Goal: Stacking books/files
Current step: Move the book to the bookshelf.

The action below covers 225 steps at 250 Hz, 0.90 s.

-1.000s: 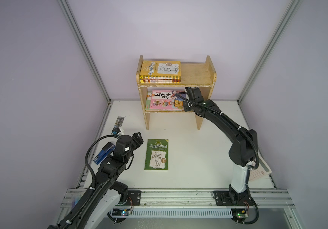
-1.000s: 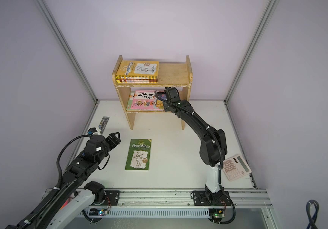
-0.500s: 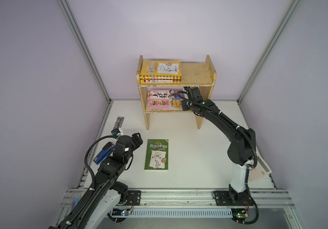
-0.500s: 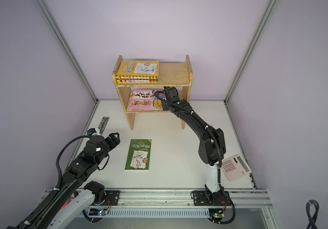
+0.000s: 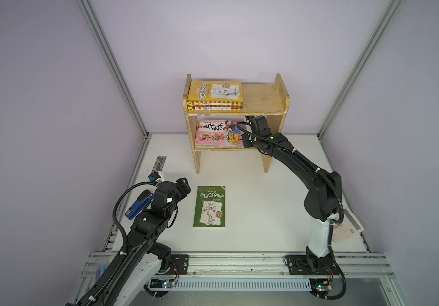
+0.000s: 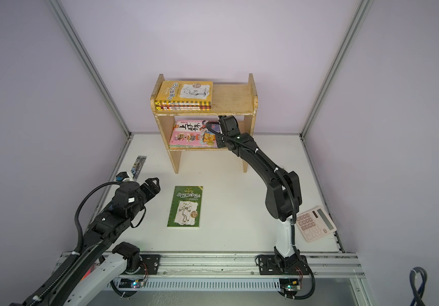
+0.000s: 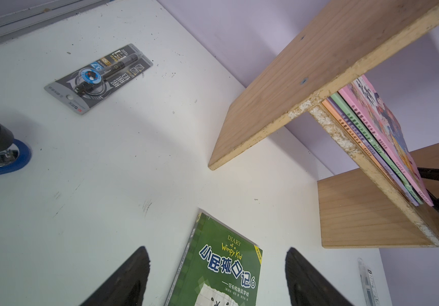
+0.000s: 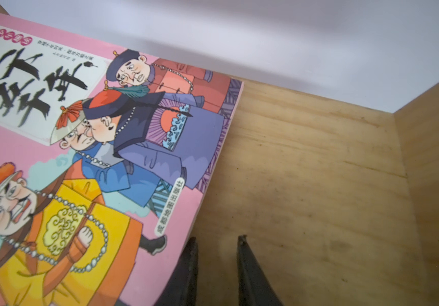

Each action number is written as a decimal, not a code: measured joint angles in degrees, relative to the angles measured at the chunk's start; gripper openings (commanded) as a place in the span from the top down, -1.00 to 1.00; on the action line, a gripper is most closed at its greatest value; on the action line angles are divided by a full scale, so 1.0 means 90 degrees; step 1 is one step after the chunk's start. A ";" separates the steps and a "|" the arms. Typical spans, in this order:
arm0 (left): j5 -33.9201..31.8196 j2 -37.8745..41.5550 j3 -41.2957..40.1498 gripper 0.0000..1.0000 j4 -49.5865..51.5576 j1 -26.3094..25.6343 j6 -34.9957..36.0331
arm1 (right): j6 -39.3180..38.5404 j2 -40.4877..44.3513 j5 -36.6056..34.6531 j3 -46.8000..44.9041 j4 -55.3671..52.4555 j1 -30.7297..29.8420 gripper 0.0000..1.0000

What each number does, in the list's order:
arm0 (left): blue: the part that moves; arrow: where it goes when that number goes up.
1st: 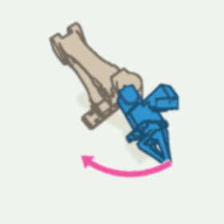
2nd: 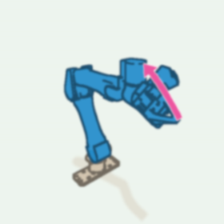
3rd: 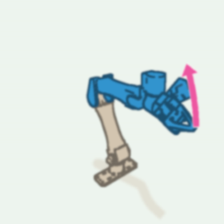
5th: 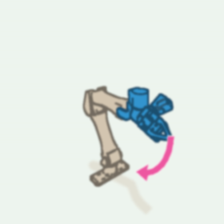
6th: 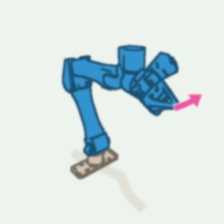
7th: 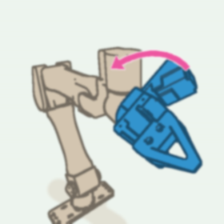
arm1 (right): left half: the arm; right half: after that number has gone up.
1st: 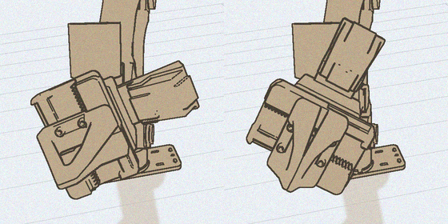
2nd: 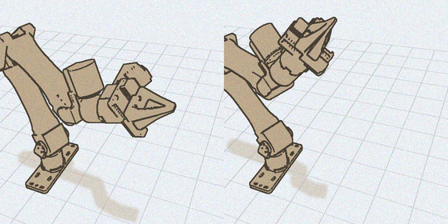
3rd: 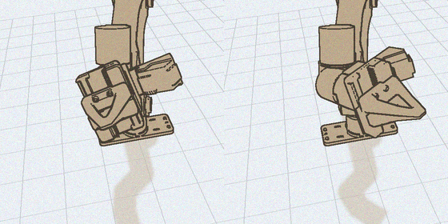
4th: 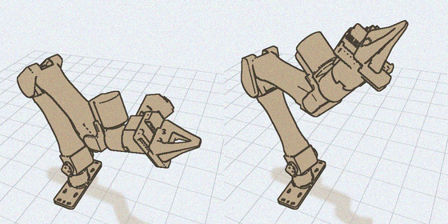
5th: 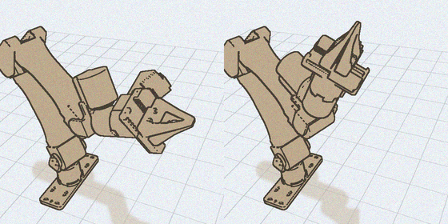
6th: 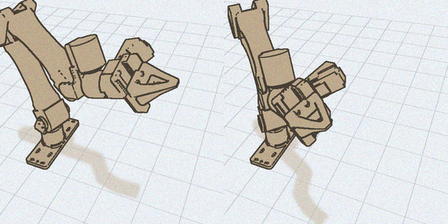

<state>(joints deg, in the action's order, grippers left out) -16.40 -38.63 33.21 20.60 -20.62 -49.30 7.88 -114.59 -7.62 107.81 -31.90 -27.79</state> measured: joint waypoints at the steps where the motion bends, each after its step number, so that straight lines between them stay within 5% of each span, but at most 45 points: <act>1: 0.0000 0.0000 -0.0002 -0.66 0.0000 0.0000 0.0000 | 0.0000 0.0000 -0.0002 0.0000 0.0000 0.0000 0.38; 91: 0.0002 -0.0007 -0.0007 -0.66 0.0000 0.0019 0.0000 | -0.0019 0.0034 -0.0294 -0.0036 0.0012 0.0002 -0.01; 225: 0.0226 -0.0253 0.0000 -0.66 0.0002 0.0046 0.0000 | -0.0243 0.1294 -0.0325 -0.1494 0.0537 -0.0056 -0.18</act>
<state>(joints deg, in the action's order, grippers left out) -14.37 -40.91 33.21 20.62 -20.21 -49.30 5.69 -102.94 -10.55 94.37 -27.07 -28.29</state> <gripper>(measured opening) 0.831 0.588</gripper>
